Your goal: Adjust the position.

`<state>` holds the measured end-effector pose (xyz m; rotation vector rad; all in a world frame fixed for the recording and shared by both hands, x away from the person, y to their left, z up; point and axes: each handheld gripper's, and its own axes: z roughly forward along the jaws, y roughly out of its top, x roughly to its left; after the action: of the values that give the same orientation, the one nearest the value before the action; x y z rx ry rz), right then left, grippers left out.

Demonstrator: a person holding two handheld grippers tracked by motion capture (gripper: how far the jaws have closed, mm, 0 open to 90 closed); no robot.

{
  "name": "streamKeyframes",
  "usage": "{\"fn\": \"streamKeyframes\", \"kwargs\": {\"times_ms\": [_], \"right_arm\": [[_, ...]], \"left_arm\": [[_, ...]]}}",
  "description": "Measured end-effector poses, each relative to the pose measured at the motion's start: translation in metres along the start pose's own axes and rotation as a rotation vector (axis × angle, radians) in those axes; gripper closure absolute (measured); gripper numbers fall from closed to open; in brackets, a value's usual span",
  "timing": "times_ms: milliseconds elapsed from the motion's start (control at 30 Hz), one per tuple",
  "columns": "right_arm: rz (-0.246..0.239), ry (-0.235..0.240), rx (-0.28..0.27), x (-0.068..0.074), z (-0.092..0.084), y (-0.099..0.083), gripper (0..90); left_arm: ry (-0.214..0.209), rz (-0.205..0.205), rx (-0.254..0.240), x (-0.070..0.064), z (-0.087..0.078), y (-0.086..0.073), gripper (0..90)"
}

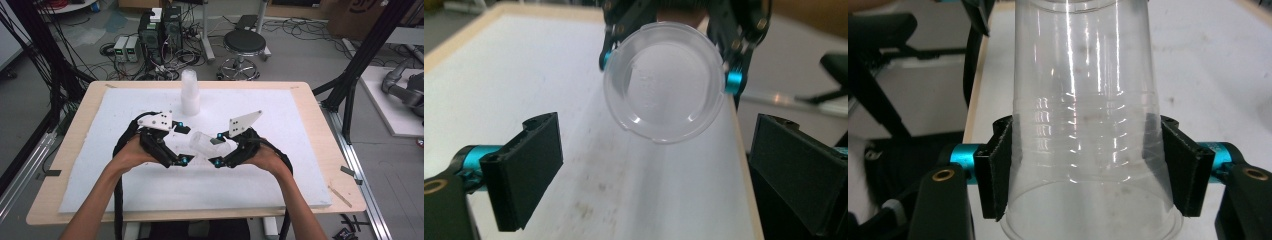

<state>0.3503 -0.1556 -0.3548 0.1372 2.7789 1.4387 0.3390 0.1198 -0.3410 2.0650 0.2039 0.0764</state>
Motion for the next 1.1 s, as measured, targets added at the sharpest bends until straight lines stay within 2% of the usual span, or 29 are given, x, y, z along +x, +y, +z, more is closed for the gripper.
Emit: {"fn": "streamKeyframes", "kwargs": {"times_ms": [33, 67, 100, 133, 167, 200, 233, 267, 300, 400, 467, 500, 533, 600, 667, 767, 900, 967, 1100], "right_arm": [[0.0, 0.0, 0.0, 0.0, 0.0, 0.0, 32.5], [-0.005, 0.002, 0.072, 0.0, 0.0, 0.003, 32.5], [-0.005, 0.002, 0.072, 0.0, 0.0, 0.003, 32.5], [-0.016, 0.006, 0.148, 0.001, 0.001, 0.006, 32.5], [-0.016, 0.006, 0.148, 0.001, 0.001, 0.006, 32.5], [-0.028, 0.003, 0.216, 0.001, 0.002, 0.009, 32.6], [-0.028, 0.003, 0.216, 0.001, 0.002, 0.009, 32.6], [-0.022, 0.005, 0.275, 0.001, 0.003, 0.012, 32.8], [-0.022, 0.005, 0.275, 0.001, 0.003, 0.012, 32.8], [-0.021, 0.004, 0.342, -0.001, 0.004, 0.015, 32.9], [-0.016, 0.019, 0.411, -0.003, 0.007, 0.02, 33.0], [-0.016, 0.019, 0.411, -0.003, 0.007, 0.02, 33.0], [-0.011, 0.021, 0.448, -0.002, 0.008, 0.022, 33.0], [-0.016, 0.022, 0.461, -0.003, 0.008, 0.023, 33.0], [-0.015, 0.03, 0.483, -0.002, 0.009, 0.027, 33.0], [-0.017, 0.035, 0.485, -0.003, 0.01, 0.028, 33.1], [-0.003, 0.037, 0.497, -0.004, 0.011, 0.027, 33.1], [-0.014, 0.038, 0.501, -0.005, 0.012, 0.027, 33.1], [-0.016, 0.038, 0.497, -0.005, 0.012, 0.027, 33.1]], "left_arm": [[0.0, 0.0, 0.0, 0.0, 0.0, 0.0, 7.0], [-0.005, 0.02, 0.091, 0.001, 0.003, 0.005, 7.0], [-0.005, 0.02, 0.091, 0.001, 0.003, 0.005, 7.0], [-0.01, 0.028, 0.141, 0.002, 0.005, 0.007, 7.0], [-0.018, 0.034, 0.186, 0.002, 0.007, 0.009, 7.0], [-0.023, 0.036, 0.221, 0.002, 0.009, 0.011, 7.4], [-0.028, 0.045, 0.263, 0.003, 0.011, 0.013, 7.4], [-0.036, 0.058, 0.336, 0.004, 0.015, 0.016, 8.1], [-0.036, 0.058, 0.336, 0.004, 0.015, 0.016, 8.1], [-0.041, 0.078, 0.433, 0.005, 0.021, 0.02, 8.1], [-0.05, 0.073, 0.458, 0.006, 0.024, 0.021, 8.1], [-0.056, 0.066, 0.462, 0.006, 0.025, 0.021, 8.1], [-0.056, 0.067, 0.466, 0.007, 0.026, 0.022, 8.1], [-0.055, 0.066, 0.463, 0.008, 0.028, 0.021, 8.1], [-0.063, 0.059, 0.441, 0.008, 0.031, 0.02, 9.5], [-0.07, 0.045, 0.434, 0.008, 0.034, 0.019, 10.3], [-0.076, 0.048, 0.446, 0.009, 0.04, 0.018, 10.3], [-0.081, 0.053, 0.446, 0.009, 0.043, 0.018, 11.0], [-0.09, 0.026, 0.407, 0.007, 0.048, 0.018, 13.9]]}}
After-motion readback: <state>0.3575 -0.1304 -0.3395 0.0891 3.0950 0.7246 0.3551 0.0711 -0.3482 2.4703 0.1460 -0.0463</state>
